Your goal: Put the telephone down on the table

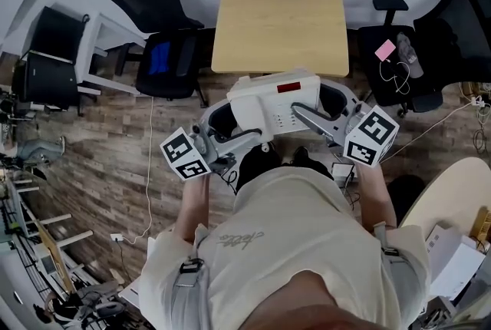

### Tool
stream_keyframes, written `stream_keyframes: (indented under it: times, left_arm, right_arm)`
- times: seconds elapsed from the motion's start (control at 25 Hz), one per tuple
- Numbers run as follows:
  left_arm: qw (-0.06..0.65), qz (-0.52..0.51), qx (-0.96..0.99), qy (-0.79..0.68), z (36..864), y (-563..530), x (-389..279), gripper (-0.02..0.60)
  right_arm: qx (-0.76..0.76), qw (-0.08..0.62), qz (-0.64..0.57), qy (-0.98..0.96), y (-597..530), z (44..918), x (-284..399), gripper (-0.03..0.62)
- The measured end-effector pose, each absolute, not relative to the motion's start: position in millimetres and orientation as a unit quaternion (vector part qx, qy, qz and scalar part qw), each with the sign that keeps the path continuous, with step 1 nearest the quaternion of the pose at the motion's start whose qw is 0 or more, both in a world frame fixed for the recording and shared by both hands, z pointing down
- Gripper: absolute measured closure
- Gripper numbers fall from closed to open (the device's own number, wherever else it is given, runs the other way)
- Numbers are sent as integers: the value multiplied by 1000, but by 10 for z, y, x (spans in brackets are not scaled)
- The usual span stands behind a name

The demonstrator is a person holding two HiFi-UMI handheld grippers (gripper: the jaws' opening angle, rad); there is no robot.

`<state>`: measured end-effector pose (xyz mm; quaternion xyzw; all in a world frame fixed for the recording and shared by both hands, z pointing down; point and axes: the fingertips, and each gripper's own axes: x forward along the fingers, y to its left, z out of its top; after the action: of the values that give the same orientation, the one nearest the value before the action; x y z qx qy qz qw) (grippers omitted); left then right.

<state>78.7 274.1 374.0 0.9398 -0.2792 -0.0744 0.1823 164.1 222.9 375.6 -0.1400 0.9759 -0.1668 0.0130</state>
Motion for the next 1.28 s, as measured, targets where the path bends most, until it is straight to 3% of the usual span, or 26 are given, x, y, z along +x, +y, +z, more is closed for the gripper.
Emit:
stream_keyframes:
  times: [0.4, 0.68, 1.0, 1.28]
  left_arm:
    - [181, -82, 944, -262, 3773, 2219, 387, 219]
    - [173, -94, 951, -238, 3649, 1563, -399, 219]
    - [165, -84, 960, -209, 3625, 1487, -490, 219]
    - [185, -92, 960, -189, 3735, 1026, -1134, 219]
  right_arm:
    - [-153, -1, -170, 974, 1739, 3780, 1256, 353]
    - [-175, -12, -158, 972, 1118, 3630, 486, 353]
    - [-202, -1, -152, 968, 1096, 3612, 420, 353]
    - [-223, -15, -175, 959, 676, 3737, -203, 353]
